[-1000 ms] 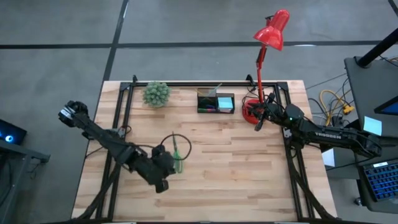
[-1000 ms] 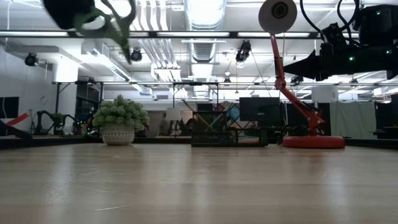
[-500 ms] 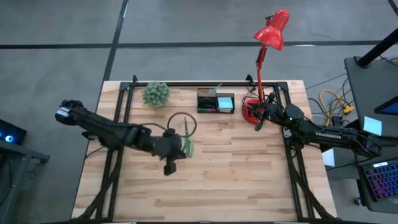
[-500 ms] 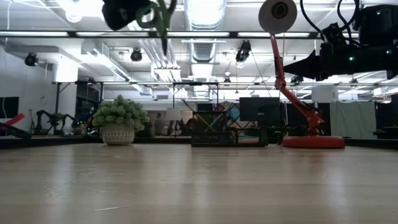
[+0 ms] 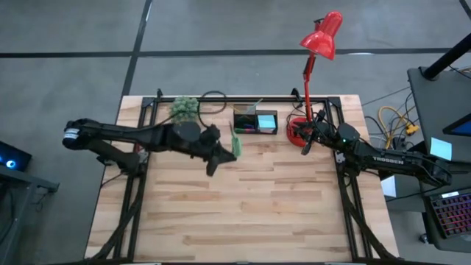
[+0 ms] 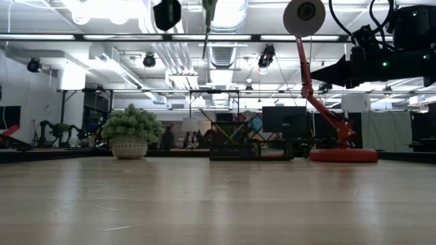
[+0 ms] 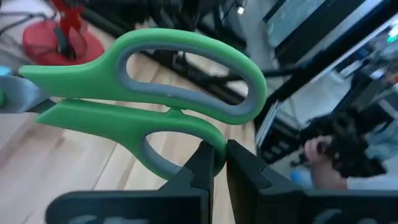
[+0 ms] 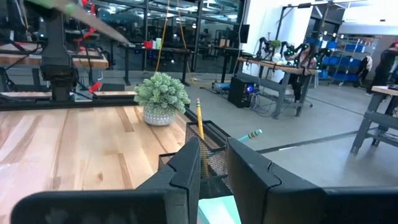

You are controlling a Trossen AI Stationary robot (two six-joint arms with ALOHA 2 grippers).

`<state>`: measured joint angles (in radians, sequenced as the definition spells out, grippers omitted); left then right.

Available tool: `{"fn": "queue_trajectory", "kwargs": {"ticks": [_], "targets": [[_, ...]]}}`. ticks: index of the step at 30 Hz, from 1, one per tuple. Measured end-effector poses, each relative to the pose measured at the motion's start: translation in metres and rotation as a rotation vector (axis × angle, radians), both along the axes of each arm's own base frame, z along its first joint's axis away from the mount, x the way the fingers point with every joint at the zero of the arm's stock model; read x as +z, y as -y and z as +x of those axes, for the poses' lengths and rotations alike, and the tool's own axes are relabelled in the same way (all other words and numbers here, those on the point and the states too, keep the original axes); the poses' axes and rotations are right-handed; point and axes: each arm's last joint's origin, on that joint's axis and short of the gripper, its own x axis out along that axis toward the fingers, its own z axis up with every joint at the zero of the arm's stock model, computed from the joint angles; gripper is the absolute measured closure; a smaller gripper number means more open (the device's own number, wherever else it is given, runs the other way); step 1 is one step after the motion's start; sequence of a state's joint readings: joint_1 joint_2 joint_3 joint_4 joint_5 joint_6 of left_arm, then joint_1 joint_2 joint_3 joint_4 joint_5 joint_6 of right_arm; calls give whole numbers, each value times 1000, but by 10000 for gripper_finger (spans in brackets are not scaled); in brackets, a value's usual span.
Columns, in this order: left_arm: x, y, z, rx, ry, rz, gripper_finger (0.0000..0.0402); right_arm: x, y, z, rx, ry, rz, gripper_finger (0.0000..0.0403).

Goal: Pick and place office supplies into organizer
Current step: Put the green scissors into the desk organizer

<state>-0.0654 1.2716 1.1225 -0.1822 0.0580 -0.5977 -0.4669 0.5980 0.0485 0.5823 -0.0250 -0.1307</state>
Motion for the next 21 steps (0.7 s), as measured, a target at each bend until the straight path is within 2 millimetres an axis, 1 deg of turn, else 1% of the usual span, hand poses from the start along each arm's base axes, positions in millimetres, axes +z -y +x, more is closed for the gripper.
{"fn": "queue_trajectory", "kwargs": {"ticks": [3, 5, 12, 15, 21], "targets": [[4, -12, 3, 31, 46, -34, 396, 0, 0, 0, 0, 0, 0, 335], [3, -21, 5, 54, 44, -61, 396, 0, 0, 0, 0, 0, 0, 335], [-8, -48, 21, -12, 86, -140, 396, 0, 0, 0, 0, 0, -1, 335], [-16, -59, 28, -38, 64, -182, 396, 0, 0, 0, 0, 0, -1, 335], [-19, -86, 34, -13, 114, -184, 397, 0, 0, 0, 0, 0, -1, 335]]}}
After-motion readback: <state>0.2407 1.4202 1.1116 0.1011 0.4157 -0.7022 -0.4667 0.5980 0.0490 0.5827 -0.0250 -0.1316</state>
